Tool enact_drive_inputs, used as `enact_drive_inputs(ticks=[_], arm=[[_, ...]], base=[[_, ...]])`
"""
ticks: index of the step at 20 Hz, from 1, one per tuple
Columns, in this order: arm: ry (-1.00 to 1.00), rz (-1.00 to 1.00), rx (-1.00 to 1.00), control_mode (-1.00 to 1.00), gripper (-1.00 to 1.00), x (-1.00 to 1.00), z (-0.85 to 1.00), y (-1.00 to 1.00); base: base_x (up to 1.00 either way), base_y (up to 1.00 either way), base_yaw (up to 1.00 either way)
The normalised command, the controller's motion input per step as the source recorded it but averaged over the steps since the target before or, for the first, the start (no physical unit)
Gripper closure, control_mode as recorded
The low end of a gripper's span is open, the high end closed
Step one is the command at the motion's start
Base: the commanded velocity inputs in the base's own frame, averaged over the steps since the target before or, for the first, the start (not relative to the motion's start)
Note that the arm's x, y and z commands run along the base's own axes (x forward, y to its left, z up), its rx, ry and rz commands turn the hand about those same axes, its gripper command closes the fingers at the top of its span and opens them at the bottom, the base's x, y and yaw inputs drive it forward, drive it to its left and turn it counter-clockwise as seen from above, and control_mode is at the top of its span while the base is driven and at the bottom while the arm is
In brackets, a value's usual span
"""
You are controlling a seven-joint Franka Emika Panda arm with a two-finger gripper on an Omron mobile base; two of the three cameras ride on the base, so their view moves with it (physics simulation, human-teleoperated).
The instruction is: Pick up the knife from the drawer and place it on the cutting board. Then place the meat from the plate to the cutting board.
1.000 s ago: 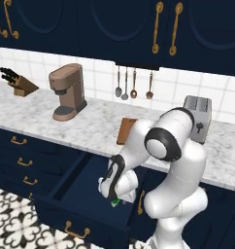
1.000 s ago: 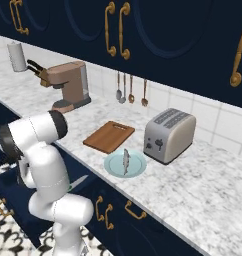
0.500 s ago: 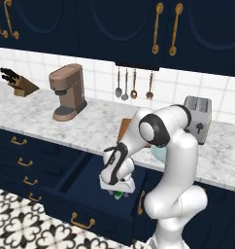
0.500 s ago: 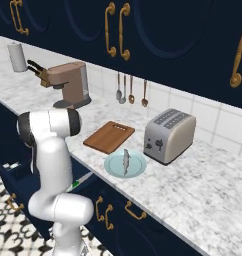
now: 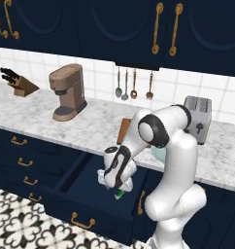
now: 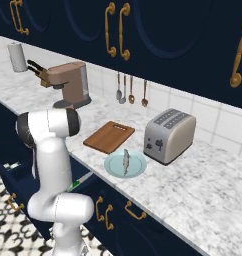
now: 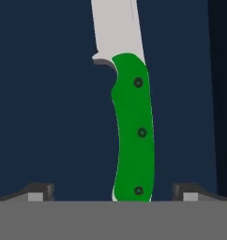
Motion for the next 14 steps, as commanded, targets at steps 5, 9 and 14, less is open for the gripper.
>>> enact_drive_inputs(ticks=[5, 9, 14], arm=[[-0.16, 0.02, 0.06, -1.0, -1.0, 0.0, -0.33, -0.21], [0.0, 0.02, 0.0, -1.0, -1.0, 0.0, -0.64, 0.01], [0.0, 0.01, -0.01, -1.0, 1.0, -0.04, -0.65, 0.04]], base=[[0.0, 0.0, 0.0], [0.0, 0.0, 0.0], [0.0, 0.0, 0.0]])
